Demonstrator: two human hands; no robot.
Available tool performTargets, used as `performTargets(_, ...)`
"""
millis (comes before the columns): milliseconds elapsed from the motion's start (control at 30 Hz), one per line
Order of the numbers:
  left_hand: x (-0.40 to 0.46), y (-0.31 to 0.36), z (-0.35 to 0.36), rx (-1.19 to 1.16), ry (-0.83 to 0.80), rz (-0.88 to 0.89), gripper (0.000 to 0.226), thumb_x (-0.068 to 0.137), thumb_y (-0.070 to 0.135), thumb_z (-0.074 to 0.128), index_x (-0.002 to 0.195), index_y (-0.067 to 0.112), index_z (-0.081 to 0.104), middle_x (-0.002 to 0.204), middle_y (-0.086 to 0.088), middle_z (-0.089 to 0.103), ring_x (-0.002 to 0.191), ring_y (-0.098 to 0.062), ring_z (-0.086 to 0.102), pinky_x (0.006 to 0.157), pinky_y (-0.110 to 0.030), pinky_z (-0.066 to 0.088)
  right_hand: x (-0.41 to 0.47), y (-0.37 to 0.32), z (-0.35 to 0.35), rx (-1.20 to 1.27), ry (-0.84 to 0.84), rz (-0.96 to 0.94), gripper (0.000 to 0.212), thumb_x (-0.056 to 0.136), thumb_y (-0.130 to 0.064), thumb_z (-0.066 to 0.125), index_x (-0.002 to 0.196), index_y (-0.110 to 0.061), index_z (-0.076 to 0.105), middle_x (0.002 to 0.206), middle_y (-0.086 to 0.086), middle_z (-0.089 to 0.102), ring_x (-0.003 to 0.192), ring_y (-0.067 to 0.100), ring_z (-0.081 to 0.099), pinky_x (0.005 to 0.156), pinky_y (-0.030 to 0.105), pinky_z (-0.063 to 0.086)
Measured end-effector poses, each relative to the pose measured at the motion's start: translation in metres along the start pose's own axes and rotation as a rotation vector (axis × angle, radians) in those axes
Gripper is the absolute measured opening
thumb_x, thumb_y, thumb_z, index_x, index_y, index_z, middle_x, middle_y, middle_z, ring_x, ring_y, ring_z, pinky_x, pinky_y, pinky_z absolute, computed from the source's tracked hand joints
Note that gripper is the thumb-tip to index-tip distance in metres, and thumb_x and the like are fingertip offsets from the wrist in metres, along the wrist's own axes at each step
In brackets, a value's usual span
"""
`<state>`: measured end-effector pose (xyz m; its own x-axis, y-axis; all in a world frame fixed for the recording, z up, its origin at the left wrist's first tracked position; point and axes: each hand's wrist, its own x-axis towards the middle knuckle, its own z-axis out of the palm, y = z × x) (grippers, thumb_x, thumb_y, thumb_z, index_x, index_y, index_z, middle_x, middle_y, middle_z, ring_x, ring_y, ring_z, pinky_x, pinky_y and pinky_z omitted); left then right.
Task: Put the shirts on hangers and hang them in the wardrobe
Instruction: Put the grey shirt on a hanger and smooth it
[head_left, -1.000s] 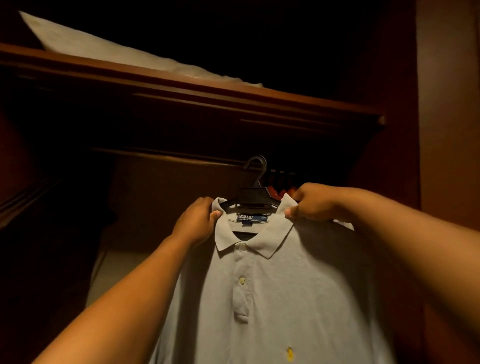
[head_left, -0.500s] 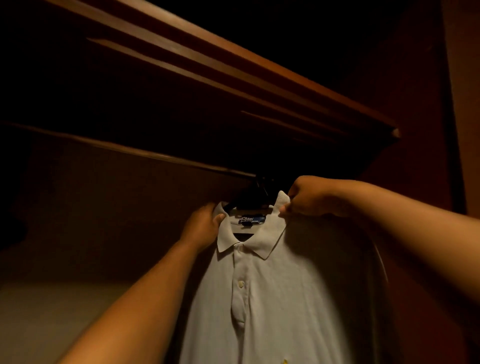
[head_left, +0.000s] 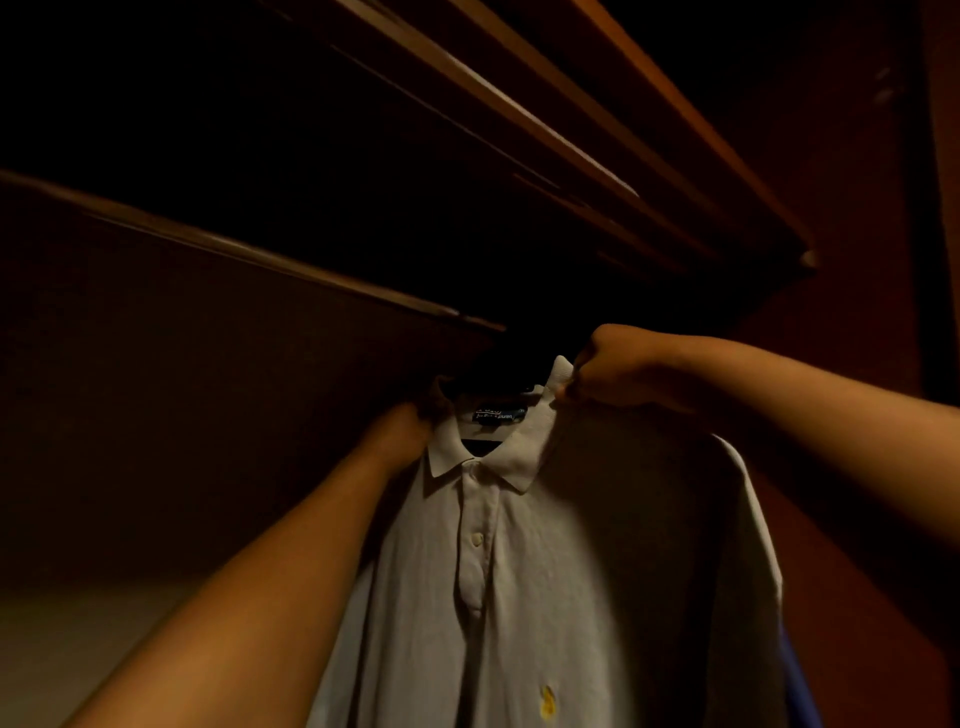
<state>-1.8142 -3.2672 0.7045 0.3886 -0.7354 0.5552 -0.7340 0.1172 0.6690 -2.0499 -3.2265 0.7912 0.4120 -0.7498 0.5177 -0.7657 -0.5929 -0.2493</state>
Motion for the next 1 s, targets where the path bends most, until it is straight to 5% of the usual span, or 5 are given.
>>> performTargets(233,0.014,-0.004,-0.006,-0.041,-0.076,-0.051,0.042,0.104,0.026,0.033,0.137,0.004,0.044,0.141,-0.021,0.043,0.129,-0.034,0.042,0.106,-0.038,0.033,0.011,-0.010,0.007,0.007,0.040,0.026,0.016,0.089,-0.023,0.067,0.100,-0.015,0.060,0.093,0.003,0.060,0.080,0.017,0.058,0.055,0.021,0.042)
performTargets(533,0.007,0.013,-0.008,-0.138,-0.074,-0.009,0.043,0.103,0.017,0.035,0.143,0.000,0.033,0.148,-0.022,0.033,0.136,-0.033,0.033,0.105,-0.033,0.027,0.021,-0.013,0.009,0.003,0.049,0.040,0.013,0.088,-0.021,0.068,0.097,-0.014,0.062,0.088,0.004,0.060,0.070,0.016,0.054,0.050,0.022,0.039)
performTargets(1000,0.050,-0.042,0.003,-0.128,-0.187,-0.169,0.053,0.099,0.031,0.047,0.145,0.008,0.034,0.147,-0.020,0.033,0.133,-0.035,0.036,0.108,-0.041,0.033,0.029,-0.024,0.025,-0.022,0.051,-0.001,0.016,0.088,-0.019,0.067,0.101,-0.016,0.058,0.090,0.002,0.057,0.082,0.019,0.057,0.058,0.023,0.044)
